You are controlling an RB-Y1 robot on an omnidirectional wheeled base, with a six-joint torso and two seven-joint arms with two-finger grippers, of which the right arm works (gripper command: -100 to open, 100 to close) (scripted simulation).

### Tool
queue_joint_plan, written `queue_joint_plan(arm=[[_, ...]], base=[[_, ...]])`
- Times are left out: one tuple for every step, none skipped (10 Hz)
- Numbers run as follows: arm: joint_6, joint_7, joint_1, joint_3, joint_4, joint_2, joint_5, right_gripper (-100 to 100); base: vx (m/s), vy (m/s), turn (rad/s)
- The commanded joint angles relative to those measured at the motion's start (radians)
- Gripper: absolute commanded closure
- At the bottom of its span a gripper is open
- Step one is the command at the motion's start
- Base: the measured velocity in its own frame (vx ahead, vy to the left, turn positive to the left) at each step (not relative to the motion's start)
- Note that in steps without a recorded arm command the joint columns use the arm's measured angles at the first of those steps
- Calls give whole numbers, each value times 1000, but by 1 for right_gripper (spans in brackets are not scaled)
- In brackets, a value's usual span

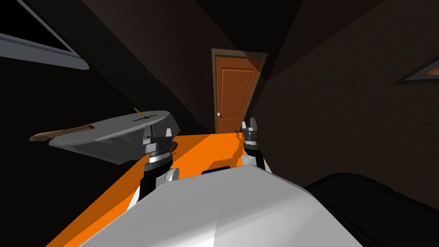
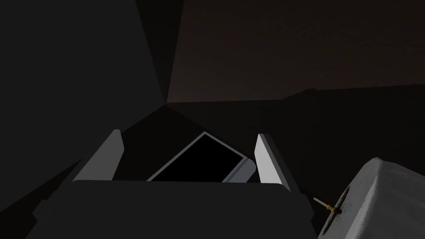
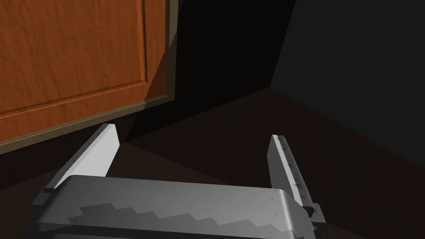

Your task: Pull the door open

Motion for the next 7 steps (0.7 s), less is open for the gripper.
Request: queue_joint_plan(arm=[[-6, -28, -5, 3, 23, -8, -11, -100], [-9, -46, -9, 6, 39, -13, -18, -100], [-13, -65, -12, 8, 55, -18, -25, -100], [-17, -84, -16, 10, 71, -23, -32, -100], [-22, -110, -21, 14, 93, -30, -42, -100], [-25, -124, -23, 15, 104, -33, -47, -100], [-27, -137, -25, 17, 116, -37, -52, -100]], base=[[-15, 49, 30], [154, 11, 14], [176, 13, 27], [137, -1, 21], [141, 2, 30], [137, 30, 22], [101, 22, 10]])
